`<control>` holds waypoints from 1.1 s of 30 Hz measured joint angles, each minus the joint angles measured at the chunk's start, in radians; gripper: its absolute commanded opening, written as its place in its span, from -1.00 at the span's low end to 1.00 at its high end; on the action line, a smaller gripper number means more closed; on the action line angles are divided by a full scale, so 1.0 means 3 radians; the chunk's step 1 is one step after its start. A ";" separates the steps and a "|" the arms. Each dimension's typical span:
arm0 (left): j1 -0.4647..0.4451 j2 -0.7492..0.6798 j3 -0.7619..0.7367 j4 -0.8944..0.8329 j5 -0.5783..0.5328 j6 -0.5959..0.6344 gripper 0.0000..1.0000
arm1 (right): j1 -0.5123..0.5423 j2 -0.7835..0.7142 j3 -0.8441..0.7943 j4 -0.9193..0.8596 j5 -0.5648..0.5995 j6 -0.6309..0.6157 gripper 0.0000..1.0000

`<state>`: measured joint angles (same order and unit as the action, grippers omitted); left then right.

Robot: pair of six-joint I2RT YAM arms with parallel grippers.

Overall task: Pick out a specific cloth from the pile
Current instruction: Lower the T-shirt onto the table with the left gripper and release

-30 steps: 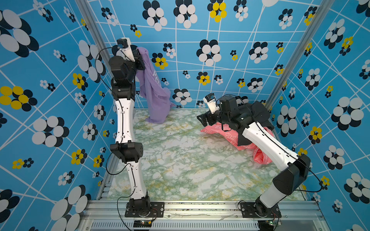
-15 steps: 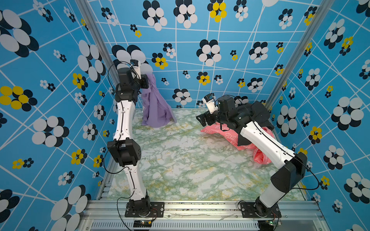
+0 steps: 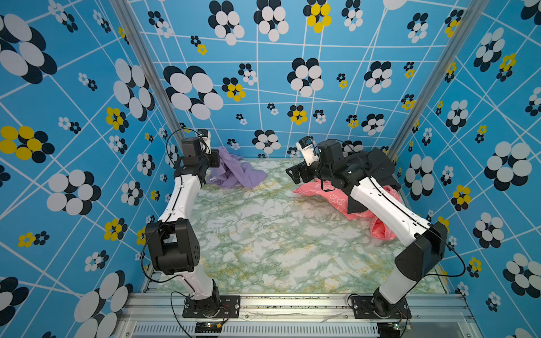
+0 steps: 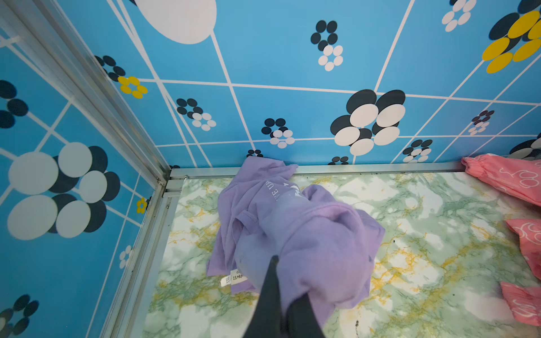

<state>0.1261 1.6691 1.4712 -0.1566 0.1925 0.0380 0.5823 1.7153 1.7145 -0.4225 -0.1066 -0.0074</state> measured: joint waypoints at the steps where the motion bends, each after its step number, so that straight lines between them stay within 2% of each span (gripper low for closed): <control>1: 0.0000 -0.0072 -0.0104 0.0000 -0.0013 0.0003 -1.00 | 0.0000 0.0023 0.0019 0.0006 -0.0006 0.0001 0.99; 10: -0.0127 -0.0404 -0.0979 -0.0231 -0.0179 -0.0017 -1.00 | 0.0000 0.0118 0.0053 0.0036 -0.0045 0.0083 0.99; 11: -0.0142 -0.0418 -0.1053 -0.0262 -0.0188 -0.0031 -0.92 | 0.0000 0.0118 0.0053 0.0036 -0.0051 0.0089 0.98; 15: -0.0170 -0.0455 -0.1301 -0.0464 -0.0173 -0.0088 -0.06 | 0.0000 0.0118 0.0053 0.0034 -0.0090 0.0148 0.99; 19: -0.0170 -0.0526 -0.1326 -0.0609 -0.0132 -0.0131 0.55 | 0.0000 0.0118 0.0053 0.0036 -0.0140 0.0195 0.99; 21: -0.0170 -0.0652 -0.1326 -0.0590 -0.0118 -0.0150 0.94 | 0.0000 0.0118 0.0052 0.0036 -0.0163 0.0230 0.98; 22: -0.0170 -0.0741 -0.1325 -0.0549 -0.0108 -0.0161 0.99 | 0.0000 0.0118 0.0047 0.0037 -0.0175 0.0243 0.99; 26: -0.0170 -0.1021 -0.1227 -0.0300 -0.0070 -0.0206 0.99 | 0.0000 0.0113 0.0014 0.0043 -0.0214 0.0267 0.99; 33: -0.0174 -0.0960 -0.0837 0.0142 0.0211 -0.0537 0.99 | 0.0000 0.0042 -0.0158 0.0050 -0.0225 0.0300 0.99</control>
<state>0.0738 1.3811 1.2201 -0.1139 0.2558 -0.1230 0.5823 1.7279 1.6672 -0.4076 -0.1741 0.0826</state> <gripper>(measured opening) 0.992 0.991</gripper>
